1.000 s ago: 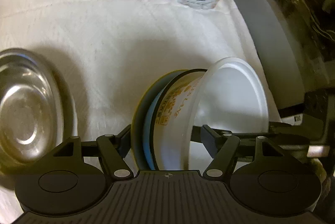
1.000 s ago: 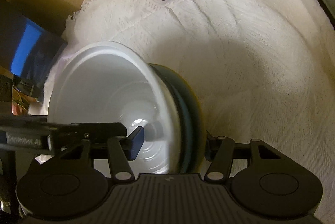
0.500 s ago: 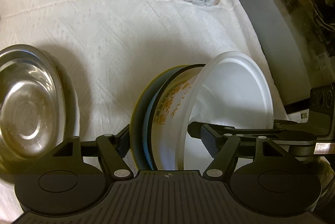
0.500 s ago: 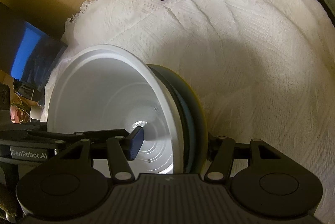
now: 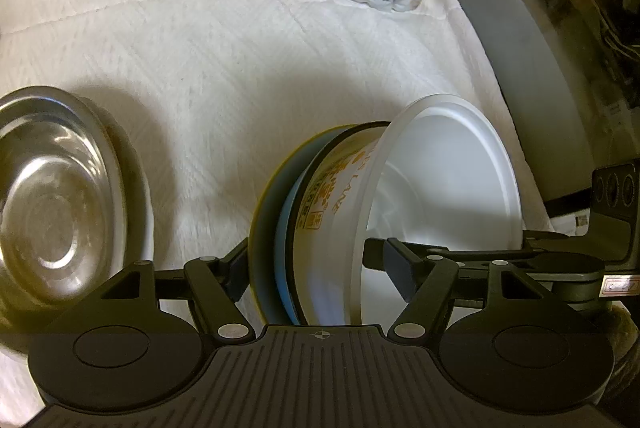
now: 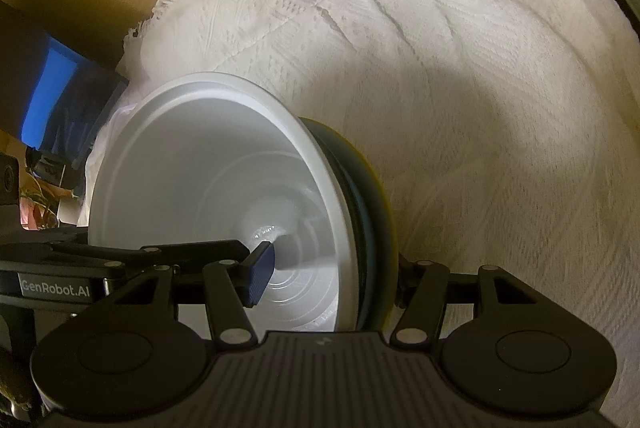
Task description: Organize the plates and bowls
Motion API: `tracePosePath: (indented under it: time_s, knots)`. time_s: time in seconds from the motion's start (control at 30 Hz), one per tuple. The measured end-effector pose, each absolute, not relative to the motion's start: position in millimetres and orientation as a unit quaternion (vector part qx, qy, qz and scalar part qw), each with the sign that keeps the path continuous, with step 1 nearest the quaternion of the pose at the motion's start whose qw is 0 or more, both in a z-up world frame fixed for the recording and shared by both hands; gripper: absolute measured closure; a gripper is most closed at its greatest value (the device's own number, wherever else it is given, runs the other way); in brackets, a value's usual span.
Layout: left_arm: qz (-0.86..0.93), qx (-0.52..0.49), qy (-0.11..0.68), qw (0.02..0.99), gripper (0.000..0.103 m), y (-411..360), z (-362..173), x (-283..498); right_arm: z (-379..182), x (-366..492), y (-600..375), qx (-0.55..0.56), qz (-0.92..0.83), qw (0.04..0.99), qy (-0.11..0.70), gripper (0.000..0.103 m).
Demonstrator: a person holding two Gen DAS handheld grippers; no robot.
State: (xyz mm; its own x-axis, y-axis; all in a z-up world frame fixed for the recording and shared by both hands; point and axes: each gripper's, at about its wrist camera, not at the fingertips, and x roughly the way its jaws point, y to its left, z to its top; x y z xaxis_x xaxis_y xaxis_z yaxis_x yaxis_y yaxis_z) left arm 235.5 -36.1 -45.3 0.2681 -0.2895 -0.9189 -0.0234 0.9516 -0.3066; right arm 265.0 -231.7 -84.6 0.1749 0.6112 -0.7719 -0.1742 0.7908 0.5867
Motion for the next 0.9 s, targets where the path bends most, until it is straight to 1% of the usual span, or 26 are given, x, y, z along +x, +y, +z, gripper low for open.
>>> tracePosePath:
  time_s: [0.43, 0.9]
  knots:
    - [-0.084, -0.131, 0.602, 0.783, 0.032, -34, -46, 237, -82, 265, -230, 0.184, 0.256, 0.747, 0.586, 0.045]
    - [-0.085, -0.155, 0.591, 0.787, 0.033, -24, -49, 243, -76, 277, -221, 0.172, 0.237, 0.753, 0.589, 0.045]
